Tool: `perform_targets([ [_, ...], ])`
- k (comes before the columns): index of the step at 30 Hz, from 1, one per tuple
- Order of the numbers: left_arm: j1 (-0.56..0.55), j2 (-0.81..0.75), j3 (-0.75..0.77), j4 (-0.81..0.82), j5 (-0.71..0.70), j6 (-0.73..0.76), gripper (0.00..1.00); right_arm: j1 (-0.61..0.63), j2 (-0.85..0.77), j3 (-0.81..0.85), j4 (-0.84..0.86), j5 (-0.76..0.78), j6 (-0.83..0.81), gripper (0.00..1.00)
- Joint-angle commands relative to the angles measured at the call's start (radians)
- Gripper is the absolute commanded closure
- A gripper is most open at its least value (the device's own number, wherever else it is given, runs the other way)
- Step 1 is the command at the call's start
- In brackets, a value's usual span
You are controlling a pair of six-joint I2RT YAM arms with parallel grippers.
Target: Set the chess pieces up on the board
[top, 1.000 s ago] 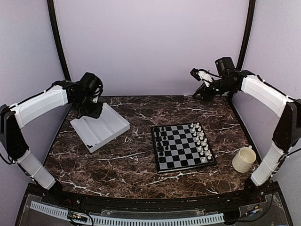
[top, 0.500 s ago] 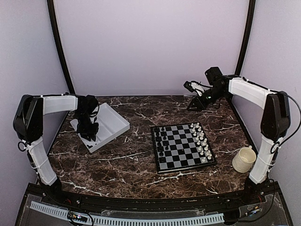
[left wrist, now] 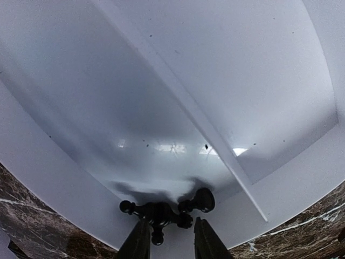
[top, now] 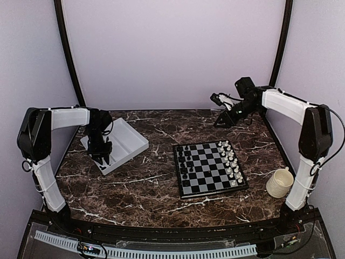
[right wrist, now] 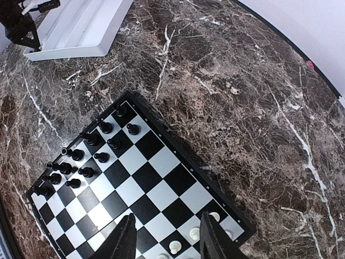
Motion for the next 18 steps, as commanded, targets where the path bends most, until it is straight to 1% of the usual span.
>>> perform_targets([
  [1,0.002,-0.010,0.001,-0.085,0.018,-0.034,0.69,-0.005,0.007,-0.021,0.016,-0.028,0.001,0.59],
  [6,0.002,0.002,-0.042,-0.096,0.019,-0.048,0.69,-0.005,0.006,-0.027,0.019,-0.037,0.000,0.59],
  [11,0.002,0.043,-0.064,-0.069,0.028,-0.042,0.70,-0.005,0.010,-0.017,0.017,-0.045,0.001,0.59],
  [18,0.002,0.097,0.002,-0.029,-0.009,-0.018,0.72,-0.005,0.014,-0.009,0.013,-0.047,0.008,0.59],
])
